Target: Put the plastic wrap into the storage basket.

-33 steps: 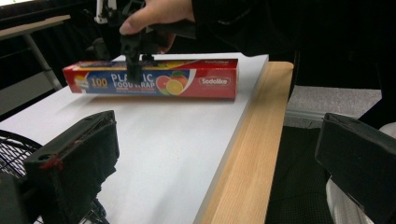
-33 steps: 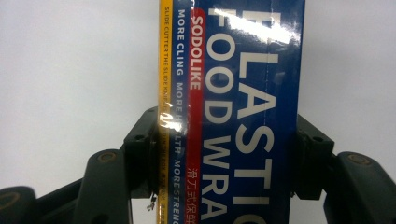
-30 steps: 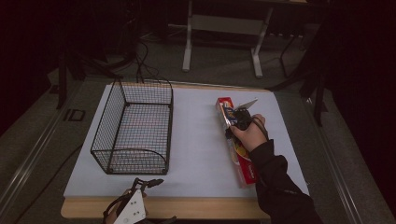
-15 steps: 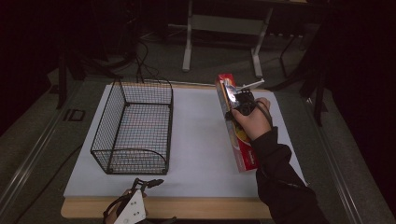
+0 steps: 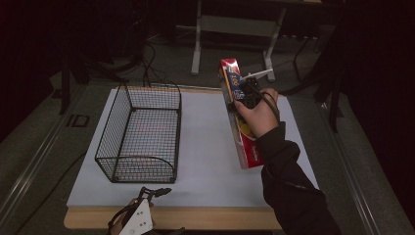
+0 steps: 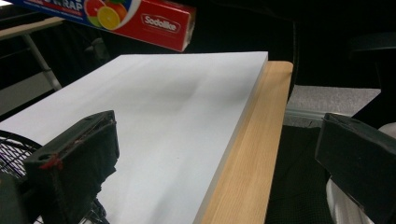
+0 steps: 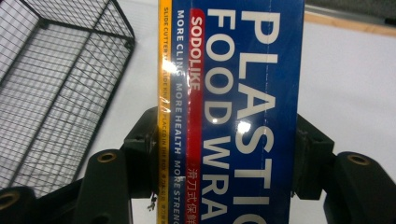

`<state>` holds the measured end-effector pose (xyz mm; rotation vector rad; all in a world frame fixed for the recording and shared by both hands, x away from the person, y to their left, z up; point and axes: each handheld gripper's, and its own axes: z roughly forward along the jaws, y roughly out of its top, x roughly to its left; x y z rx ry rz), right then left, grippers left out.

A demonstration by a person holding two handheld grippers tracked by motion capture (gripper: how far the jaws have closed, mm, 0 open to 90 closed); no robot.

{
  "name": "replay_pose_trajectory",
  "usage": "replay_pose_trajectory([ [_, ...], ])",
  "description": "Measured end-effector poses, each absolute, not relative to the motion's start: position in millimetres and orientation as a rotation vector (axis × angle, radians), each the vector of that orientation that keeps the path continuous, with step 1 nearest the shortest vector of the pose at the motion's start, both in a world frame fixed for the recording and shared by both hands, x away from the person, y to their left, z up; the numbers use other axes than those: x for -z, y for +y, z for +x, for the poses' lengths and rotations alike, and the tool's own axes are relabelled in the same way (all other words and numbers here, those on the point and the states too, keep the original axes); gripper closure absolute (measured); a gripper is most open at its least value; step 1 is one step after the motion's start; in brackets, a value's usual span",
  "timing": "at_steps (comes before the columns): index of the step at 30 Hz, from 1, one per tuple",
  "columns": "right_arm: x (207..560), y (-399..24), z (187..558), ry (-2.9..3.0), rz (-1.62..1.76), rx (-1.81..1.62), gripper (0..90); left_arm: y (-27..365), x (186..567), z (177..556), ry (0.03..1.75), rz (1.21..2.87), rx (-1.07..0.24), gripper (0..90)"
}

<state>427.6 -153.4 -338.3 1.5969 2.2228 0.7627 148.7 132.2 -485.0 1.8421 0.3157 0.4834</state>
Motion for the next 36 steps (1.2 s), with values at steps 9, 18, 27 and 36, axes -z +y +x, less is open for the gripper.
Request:
replay_pose_trajectory([
  [9,314,-127,426,2.225,1.535,-0.819,39.6,133,484,148,0.315,1.84,-0.486,0.1],
  [18,301,-96,422,2.236,1.47,-0.848,39.6,133,484,147,0.306,1.841,-0.485,0.1],
  [27,291,-62,417,2.275,1.398,-0.897,39.6,135,482,146,0.309,1.823,-0.492,0.1],
  [36,291,-28,414,2.316,1.332,-0.945,39.6,135,481,145,0.306,1.818,-0.495,0.1],
])
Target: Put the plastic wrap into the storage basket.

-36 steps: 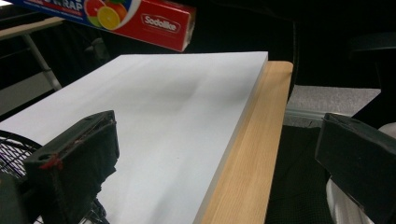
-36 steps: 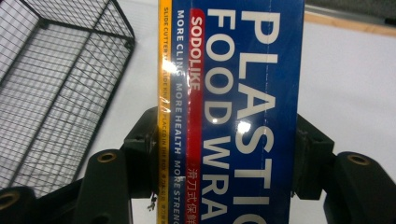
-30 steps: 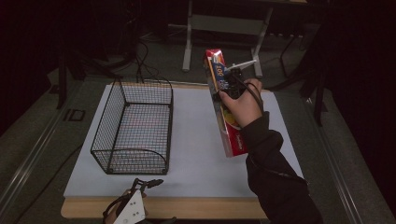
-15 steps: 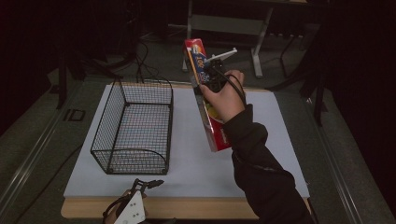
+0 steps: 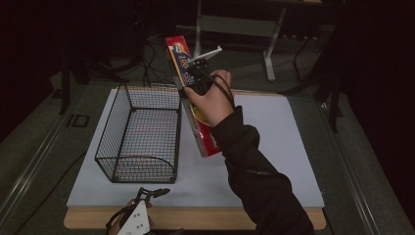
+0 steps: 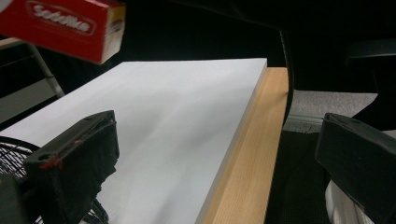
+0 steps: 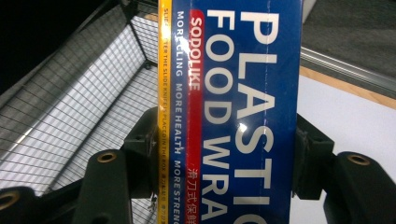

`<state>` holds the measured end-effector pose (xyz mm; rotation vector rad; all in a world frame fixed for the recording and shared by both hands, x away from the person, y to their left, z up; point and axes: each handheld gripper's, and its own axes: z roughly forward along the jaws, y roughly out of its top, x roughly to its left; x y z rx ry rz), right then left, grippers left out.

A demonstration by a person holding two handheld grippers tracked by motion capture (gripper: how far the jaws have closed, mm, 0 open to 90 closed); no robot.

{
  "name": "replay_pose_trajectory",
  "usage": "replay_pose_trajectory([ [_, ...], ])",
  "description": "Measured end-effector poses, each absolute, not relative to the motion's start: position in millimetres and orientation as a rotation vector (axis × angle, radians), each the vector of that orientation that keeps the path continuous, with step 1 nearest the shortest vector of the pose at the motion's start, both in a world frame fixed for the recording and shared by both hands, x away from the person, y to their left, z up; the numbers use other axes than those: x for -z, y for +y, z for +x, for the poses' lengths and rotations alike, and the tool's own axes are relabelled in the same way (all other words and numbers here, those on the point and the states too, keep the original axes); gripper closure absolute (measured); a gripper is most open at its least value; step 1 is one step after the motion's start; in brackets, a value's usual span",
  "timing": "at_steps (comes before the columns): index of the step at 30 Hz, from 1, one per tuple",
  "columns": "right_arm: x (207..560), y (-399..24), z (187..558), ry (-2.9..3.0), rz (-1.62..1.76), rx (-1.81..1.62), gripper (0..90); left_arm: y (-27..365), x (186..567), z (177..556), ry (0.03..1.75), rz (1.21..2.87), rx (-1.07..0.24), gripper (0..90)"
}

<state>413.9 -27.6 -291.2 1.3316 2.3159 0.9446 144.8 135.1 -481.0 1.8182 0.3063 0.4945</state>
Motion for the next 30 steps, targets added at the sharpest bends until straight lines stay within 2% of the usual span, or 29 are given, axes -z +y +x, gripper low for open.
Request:
replay_pose_trajectory([
  [17,296,34,409,2.346,1.202,-1.112,39.6,138,480,143,0.301,1.81,-0.497,0.1],
  [30,304,65,415,2.28,1.083,-1.247,39.6,138,479,141,0.288,1.804,-0.498,0.1],
])
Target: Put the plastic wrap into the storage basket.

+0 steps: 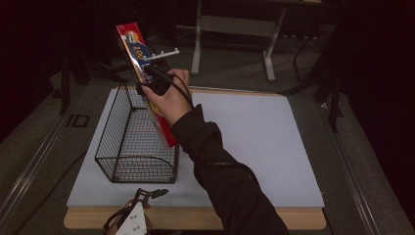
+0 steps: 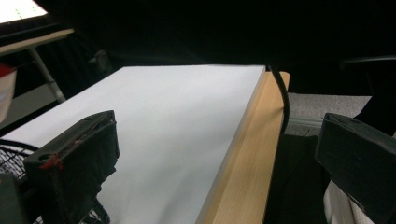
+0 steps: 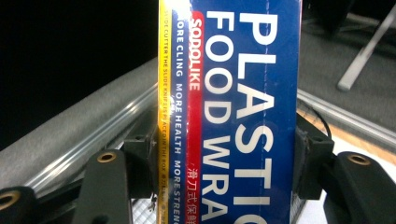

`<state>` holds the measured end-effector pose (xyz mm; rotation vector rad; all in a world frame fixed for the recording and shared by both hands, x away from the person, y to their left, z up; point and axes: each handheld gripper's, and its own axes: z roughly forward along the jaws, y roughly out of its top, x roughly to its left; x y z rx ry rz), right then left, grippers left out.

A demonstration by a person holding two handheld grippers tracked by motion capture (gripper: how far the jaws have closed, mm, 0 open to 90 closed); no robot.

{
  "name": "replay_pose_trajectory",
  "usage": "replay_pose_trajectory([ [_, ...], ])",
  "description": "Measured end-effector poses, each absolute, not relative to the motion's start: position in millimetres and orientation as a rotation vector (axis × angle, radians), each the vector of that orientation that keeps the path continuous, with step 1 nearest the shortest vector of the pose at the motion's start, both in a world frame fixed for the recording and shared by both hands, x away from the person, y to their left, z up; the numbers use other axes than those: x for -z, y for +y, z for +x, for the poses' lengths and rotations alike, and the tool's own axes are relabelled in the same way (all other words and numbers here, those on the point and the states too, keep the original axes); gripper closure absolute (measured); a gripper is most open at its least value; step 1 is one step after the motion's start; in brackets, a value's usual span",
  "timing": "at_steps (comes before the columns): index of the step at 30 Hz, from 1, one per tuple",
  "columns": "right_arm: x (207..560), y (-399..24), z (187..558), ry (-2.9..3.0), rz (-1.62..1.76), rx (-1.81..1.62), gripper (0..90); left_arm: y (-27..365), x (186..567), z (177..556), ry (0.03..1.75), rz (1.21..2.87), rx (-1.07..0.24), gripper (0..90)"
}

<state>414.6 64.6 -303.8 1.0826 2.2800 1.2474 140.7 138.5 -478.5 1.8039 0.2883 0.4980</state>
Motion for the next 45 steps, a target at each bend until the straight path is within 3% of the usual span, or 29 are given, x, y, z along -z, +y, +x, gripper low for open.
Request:
replay_pose_trajectory([
  [12,343,85,419,2.264,1.166,-1.326,39.5,139,479,141,0.288,1.806,-0.494,0.1],
  [29,398,103,419,2.391,1.25,-1.1,39.5,140,478,141,0.292,1.801,-0.499,0.1],
  [45,417,101,423,2.431,1.331,-1.018,39.4,140,478,141,0.294,1.798,-0.505,0.1],
])
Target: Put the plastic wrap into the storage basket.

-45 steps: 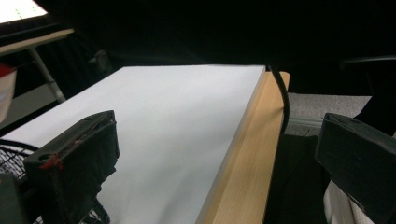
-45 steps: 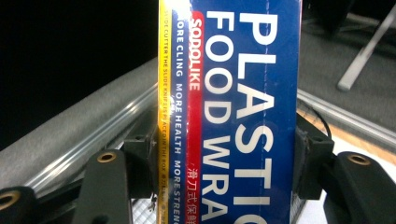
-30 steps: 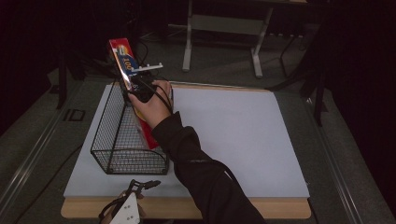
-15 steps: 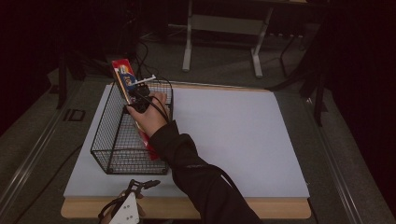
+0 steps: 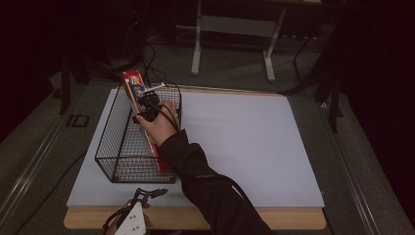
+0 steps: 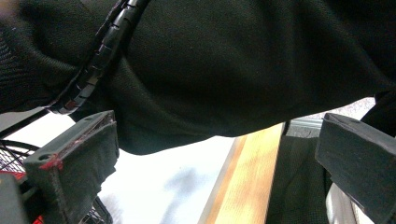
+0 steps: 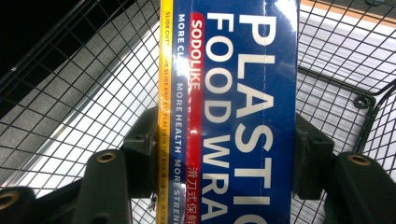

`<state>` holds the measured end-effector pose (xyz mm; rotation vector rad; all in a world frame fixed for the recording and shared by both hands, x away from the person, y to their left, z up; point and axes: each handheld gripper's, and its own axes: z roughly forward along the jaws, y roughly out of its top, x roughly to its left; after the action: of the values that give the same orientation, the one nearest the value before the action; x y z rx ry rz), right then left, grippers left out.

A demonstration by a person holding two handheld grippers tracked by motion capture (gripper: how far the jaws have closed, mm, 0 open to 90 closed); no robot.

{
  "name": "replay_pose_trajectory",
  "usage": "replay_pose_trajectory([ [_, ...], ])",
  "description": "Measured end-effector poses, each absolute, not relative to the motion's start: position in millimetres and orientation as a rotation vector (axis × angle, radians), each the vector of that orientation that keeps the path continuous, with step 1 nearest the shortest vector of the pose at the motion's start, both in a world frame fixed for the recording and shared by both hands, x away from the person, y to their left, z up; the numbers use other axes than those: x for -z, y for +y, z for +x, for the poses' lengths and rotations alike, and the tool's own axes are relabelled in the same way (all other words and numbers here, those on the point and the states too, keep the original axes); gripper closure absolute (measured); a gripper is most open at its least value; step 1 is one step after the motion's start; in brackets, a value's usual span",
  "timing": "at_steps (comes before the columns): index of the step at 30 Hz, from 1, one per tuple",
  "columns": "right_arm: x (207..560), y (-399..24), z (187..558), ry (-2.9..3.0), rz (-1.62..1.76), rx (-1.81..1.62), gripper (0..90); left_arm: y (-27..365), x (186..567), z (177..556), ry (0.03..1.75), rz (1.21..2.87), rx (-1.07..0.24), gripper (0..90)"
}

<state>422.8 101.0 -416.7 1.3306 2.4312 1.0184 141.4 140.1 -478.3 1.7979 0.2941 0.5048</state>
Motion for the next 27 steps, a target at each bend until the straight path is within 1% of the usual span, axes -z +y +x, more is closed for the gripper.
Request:
replay_pose_trajectory([
  [8,423,107,425,2.458,1.33,-0.969,39.3,140,478,141,0.292,1.801,-0.503,0.1],
  [16,443,111,428,2.49,1.343,-0.893,39.3,140,479,142,0.291,1.803,-0.5,0.1],
  [27,450,112,430,2.488,1.345,-0.893,38.7,140,479,142,0.293,1.809,-0.5,0.1],
])
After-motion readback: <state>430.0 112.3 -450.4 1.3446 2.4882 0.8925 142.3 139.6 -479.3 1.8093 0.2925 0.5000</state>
